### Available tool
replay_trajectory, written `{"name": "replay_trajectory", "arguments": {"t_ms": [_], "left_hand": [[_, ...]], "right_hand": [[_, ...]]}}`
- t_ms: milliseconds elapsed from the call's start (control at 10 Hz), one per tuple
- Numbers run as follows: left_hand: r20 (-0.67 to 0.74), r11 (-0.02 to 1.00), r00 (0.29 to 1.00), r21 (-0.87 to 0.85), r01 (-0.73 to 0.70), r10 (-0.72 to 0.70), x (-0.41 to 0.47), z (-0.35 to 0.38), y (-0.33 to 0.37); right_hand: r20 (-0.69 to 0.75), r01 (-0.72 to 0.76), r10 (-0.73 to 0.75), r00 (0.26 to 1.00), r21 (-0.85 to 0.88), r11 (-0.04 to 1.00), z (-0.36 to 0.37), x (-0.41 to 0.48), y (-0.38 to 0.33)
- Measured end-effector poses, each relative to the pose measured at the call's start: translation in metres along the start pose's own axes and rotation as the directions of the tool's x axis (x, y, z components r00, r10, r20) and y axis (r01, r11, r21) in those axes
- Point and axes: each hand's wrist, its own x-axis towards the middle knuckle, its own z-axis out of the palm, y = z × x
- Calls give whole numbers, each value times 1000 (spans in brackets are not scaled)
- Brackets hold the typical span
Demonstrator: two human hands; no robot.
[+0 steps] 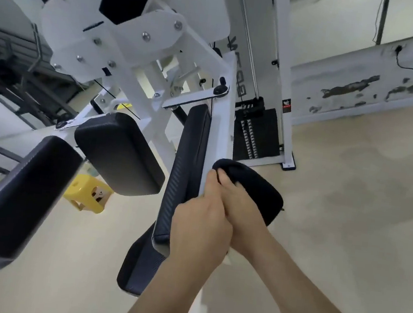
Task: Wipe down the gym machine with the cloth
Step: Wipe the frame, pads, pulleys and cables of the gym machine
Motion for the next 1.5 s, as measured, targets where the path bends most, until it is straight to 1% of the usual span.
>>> {"name": "replay_trajectory", "arguments": {"t_ms": [100, 200, 300, 400, 500, 600, 700, 800, 900, 1000, 1100, 1200, 1300, 1400, 1500], "left_hand": [[34, 997, 997, -20, 77, -76, 14, 3, 8], [92, 995, 991, 44, 93, -96, 22, 9, 17], [124, 977, 986, 193, 91, -116, 38, 20, 26], [174, 930, 968, 349, 113, -182, 68, 34, 35], [133, 910, 954, 360, 207, -269, 113, 52, 47], [16, 892, 945, 337, 302, -326, 158, 66, 54], [-44, 857, 924, 361, 368, -379, 186, 81, 61], [-157, 827, 896, 345, 444, -416, 208, 94, 77], [-211, 806, 895, 391, 445, -392, 219, 108, 79], [-318, 779, 894, 451, 435, -315, 218, 122, 66], [-451, 680, 873, 583, 445, -185, 221, 141, 53], [-531, 592, 842, 651, 476, -93, 224, 147, 47], [-590, 525, 807, 688, 501, 4, 225, 152, 43], [-672, 451, 732, 690, 566, 110, 228, 156, 41], [-705, 398, 687, 689, 605, 176, 233, 164, 40]], "right_hand": [[128, 82, -34, 991, -389, 918, -20, 56, 6], [120, -2, 57, 991, -412, 911, -34, 98, 11], [128, 20, 51, 990, -498, 867, -44, 129, 17], [117, -4, 68, 991, -477, 879, -61, 172, 27], [156, 78, 8, 988, -534, 842, -74, 217, 47], [165, 242, -184, 969, -492, 836, -82, 248, 70], [22, 353, -360, 933, -265, 897, -78, 241, 102], [-57, 366, -361, 931, 129, 922, -77, 216, 140], [-44, 336, -340, 939, 325, 884, -75, 212, 169], [-152, 339, -303, 941, 432, 836, -67, 233, 184], [-363, 520, -388, 847, 421, 743, -58, 260, 191], [-458, 668, -502, 733, 348, 658, -40, 280, 191], [-451, 761, -649, 613, 115, 639, -24, 302, 199], [-483, 734, -599, 639, 149, 663, -14, 325, 218], [-556, 749, -544, 628, 242, 616, -3, 344, 230]]}}
